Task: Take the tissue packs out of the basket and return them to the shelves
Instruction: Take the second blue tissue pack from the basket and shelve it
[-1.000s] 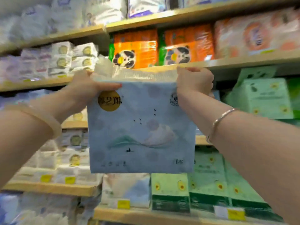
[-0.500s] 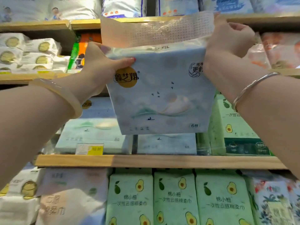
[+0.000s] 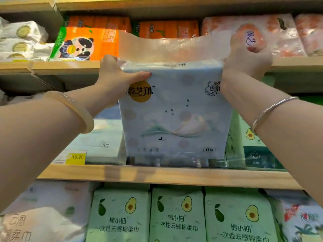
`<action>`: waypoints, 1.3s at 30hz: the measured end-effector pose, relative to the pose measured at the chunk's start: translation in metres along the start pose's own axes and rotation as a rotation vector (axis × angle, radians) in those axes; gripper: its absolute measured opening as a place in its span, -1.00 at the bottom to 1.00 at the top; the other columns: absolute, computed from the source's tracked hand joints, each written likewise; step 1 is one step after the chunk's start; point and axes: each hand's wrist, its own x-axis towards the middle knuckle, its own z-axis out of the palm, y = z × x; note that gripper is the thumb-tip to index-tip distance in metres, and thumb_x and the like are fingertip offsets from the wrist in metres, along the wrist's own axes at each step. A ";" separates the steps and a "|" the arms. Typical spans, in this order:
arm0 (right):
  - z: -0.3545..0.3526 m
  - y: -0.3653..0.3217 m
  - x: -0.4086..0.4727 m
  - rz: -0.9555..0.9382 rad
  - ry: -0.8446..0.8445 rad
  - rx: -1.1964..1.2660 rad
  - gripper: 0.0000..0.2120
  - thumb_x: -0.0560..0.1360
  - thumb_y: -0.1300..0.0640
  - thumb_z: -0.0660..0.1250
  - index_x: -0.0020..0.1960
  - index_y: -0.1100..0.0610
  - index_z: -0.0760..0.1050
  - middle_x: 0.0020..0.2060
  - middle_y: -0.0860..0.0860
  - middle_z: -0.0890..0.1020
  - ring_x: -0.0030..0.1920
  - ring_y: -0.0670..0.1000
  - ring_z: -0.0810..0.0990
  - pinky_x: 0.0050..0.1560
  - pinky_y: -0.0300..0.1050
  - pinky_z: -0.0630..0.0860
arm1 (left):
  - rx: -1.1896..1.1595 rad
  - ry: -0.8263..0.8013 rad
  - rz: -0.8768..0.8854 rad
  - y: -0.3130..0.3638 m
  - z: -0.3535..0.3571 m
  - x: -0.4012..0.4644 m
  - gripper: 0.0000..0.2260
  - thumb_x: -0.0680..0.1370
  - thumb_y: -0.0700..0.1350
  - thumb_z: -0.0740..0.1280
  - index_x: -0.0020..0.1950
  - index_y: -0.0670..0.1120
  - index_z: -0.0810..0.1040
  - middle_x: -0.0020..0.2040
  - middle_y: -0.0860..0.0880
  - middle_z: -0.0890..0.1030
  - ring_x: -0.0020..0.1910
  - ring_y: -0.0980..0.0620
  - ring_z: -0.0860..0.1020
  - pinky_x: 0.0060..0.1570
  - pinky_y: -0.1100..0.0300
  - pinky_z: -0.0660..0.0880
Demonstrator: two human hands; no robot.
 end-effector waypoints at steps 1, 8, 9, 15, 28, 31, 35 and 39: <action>0.004 0.001 -0.011 -0.034 -0.032 -0.028 -0.64 0.32 -0.06 0.45 -0.37 -0.01 0.26 -0.40 -0.18 0.47 -0.14 0.02 0.60 0.22 0.04 0.46 | -0.011 -0.011 -0.021 -0.003 0.003 0.001 -0.11 0.06 0.15 0.56 0.23 -0.28 0.38 0.14 -0.23 0.55 0.10 -0.12 0.59 0.05 -0.02 0.58; 0.001 0.043 -0.016 -0.061 -0.286 -0.396 -0.72 0.38 -0.04 0.35 -0.08 0.02 0.29 -0.21 -0.05 0.42 0.17 0.13 0.47 0.24 0.12 0.40 | 0.158 -0.014 -0.139 -0.021 0.019 0.003 -0.04 0.02 0.36 0.50 0.22 -0.20 0.41 0.22 -0.19 0.48 0.16 -0.16 0.52 0.13 -0.09 0.53; 0.001 0.046 -0.019 -0.098 -0.339 -0.459 -0.70 0.40 -0.01 0.35 -0.01 0.04 0.28 -0.26 -0.06 0.35 0.21 0.15 0.44 0.26 0.14 0.38 | 0.184 -0.007 -0.139 -0.020 0.022 0.003 -0.14 0.16 0.28 0.51 0.25 -0.22 0.37 0.26 -0.20 0.42 0.21 -0.16 0.47 0.19 -0.09 0.50; -0.009 0.062 -0.026 -0.184 -0.478 -0.656 -0.36 0.42 -0.06 0.41 0.32 0.22 0.22 0.32 0.15 0.35 0.35 0.18 0.29 0.25 0.06 0.33 | 0.324 -0.019 -0.127 -0.036 0.036 -0.002 -0.36 0.40 0.04 0.47 0.32 -0.22 0.28 0.34 -0.20 0.25 0.32 -0.20 0.33 0.35 -0.06 0.33; -0.056 0.131 -0.061 -0.035 -0.531 -0.885 -0.25 0.39 -0.02 0.46 0.36 0.30 0.17 0.36 0.20 0.31 0.37 0.25 0.26 0.23 0.11 0.34 | 0.460 -0.199 -0.320 -0.092 0.052 -0.052 -0.41 0.45 -0.09 0.44 0.33 -0.29 0.25 0.36 -0.26 0.27 0.32 -0.25 0.33 0.29 -0.06 0.34; -0.057 0.132 -0.061 -0.053 -0.528 -0.904 -0.23 0.37 -0.03 0.47 0.37 0.30 0.17 0.37 0.19 0.30 0.37 0.25 0.26 0.23 0.11 0.35 | 0.478 -0.211 -0.344 -0.096 0.054 -0.055 -0.48 0.45 -0.05 0.44 0.23 -0.31 0.31 0.31 -0.27 0.31 0.24 -0.27 0.38 0.22 -0.05 0.38; -0.060 0.133 -0.061 -0.077 -0.540 -0.876 -0.22 0.35 -0.01 0.49 0.36 0.29 0.17 0.36 0.17 0.30 0.36 0.24 0.25 0.21 0.07 0.33 | 0.435 -0.204 -0.322 -0.100 0.054 -0.061 -0.50 0.45 -0.06 0.44 0.22 -0.28 0.32 0.29 -0.24 0.31 0.24 -0.23 0.38 0.23 -0.02 0.39; -0.061 0.134 -0.061 -0.087 -0.564 -0.862 -0.19 0.32 -0.01 0.52 0.35 0.29 0.17 0.35 0.18 0.30 0.34 0.25 0.27 0.26 0.05 0.30 | 0.425 -0.148 -0.270 -0.103 0.054 -0.069 -0.43 0.45 -0.10 0.44 0.34 -0.25 0.26 0.33 -0.24 0.29 0.35 -0.21 0.30 0.28 -0.01 0.31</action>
